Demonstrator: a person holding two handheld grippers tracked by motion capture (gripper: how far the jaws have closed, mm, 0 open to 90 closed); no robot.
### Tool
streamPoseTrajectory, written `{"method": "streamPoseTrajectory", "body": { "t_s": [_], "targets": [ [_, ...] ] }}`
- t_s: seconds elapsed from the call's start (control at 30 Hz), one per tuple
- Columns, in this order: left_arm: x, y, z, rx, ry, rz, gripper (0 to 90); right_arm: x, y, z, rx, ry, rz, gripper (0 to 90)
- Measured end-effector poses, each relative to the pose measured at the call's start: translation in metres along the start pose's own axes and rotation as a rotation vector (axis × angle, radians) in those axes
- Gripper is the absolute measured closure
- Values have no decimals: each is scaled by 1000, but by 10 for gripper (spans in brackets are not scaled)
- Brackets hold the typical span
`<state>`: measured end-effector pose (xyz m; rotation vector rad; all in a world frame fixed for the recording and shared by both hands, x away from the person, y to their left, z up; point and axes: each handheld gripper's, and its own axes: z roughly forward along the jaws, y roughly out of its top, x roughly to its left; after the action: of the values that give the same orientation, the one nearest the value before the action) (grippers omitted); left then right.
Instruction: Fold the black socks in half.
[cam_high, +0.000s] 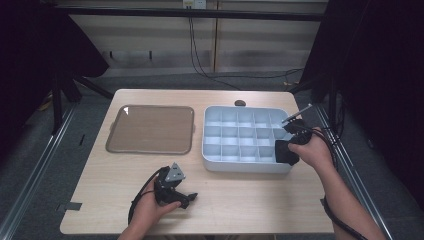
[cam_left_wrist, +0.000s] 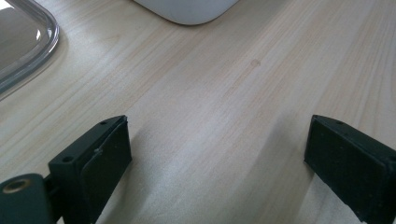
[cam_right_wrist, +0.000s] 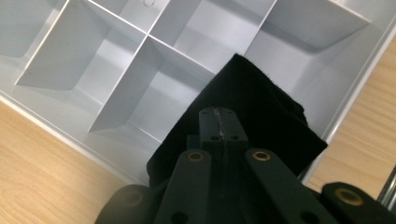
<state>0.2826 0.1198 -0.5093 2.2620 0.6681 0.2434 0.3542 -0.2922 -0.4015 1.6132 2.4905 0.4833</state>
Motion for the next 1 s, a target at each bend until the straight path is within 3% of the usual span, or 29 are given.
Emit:
{"method": "streamPoseTrajectory", "body": {
  "t_s": [0.53,1.0],
  "targets": [
    [0,0,0,-2,-4,-1,65,-5,-8,11,40,-36,1,900],
    [0,0,0,7,-5,4,65,-9,-18,28,81,-32,16,900]
  ]
}}
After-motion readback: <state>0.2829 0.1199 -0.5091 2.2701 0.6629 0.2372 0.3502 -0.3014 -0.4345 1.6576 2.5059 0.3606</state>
